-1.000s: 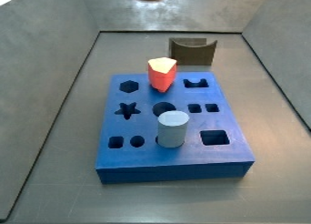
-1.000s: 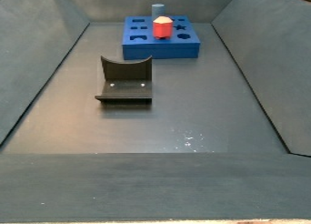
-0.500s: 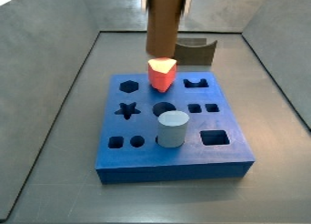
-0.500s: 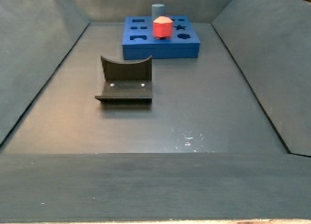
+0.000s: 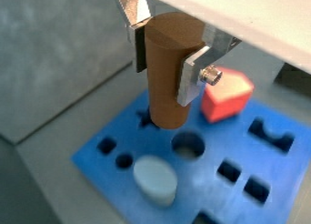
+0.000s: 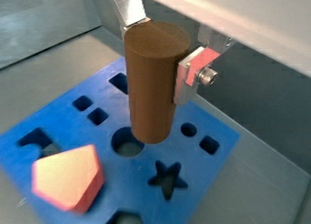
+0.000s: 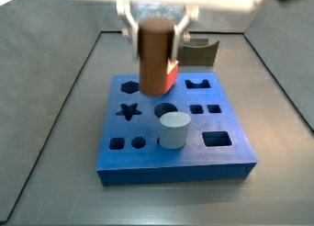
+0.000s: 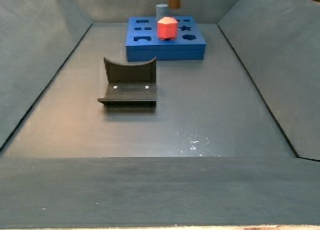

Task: Pick up the round object. Move up. Place the round object on the fixture. Regrasp the round object. Move to above the board. Insert the round object.
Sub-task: Insert the round object.

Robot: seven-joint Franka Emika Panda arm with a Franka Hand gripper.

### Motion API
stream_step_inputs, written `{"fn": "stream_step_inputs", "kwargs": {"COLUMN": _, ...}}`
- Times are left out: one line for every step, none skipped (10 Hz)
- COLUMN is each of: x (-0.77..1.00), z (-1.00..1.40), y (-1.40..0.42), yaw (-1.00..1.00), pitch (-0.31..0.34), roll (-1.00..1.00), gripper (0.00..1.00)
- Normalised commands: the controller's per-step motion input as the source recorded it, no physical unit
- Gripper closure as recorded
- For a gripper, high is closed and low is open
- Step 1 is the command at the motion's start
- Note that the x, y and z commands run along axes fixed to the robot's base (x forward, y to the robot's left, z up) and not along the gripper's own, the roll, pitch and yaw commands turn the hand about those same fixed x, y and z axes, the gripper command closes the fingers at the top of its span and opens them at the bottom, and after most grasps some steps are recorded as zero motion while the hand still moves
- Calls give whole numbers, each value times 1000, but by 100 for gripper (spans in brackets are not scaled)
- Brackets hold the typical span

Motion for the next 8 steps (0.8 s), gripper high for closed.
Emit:
{"fn": "stream_step_inputs", "kwargs": {"x": 557, "z": -611, "y": -9, "yaw": 0, "pitch": 0, "roll": 0, "gripper": 100}}
{"fn": "stream_step_inputs", "kwargs": {"x": 480, "z": -434, "y": 0, "yaw": 0, "pitch": 111, "roll": 551, "gripper": 100}}
{"fn": "stream_step_inputs", "kwargs": {"x": 314, "z": -246, "y": 0, "yaw": 0, "pitch": 123, "roll": 963, "gripper": 100}}
{"fn": "stream_step_inputs", "kwargs": {"x": 146, "z": -234, "y": 0, "yaw": 0, "pitch": 20, "roll": 837, "gripper": 100}}
{"fn": "stream_step_inputs", "kwargs": {"x": 0, "z": -240, "y": 9, "yaw": 0, "pitch": 0, "roll": 394, "gripper": 100}}
{"fn": "stream_step_inputs", "kwargs": {"x": -51, "z": -163, "y": 89, "yaw": -17, "pitch": 0, "roll": 171, "gripper": 100}}
{"fn": "stream_step_inputs", "kwargs": {"x": -129, "z": -106, "y": 71, "yaw": -66, "pitch": 0, "roll": 0, "gripper": 100}}
{"fn": "stream_step_inputs", "kwargs": {"x": -66, "z": -186, "y": 134, "yaw": -57, "pitch": -20, "roll": -340, "gripper": 100}}
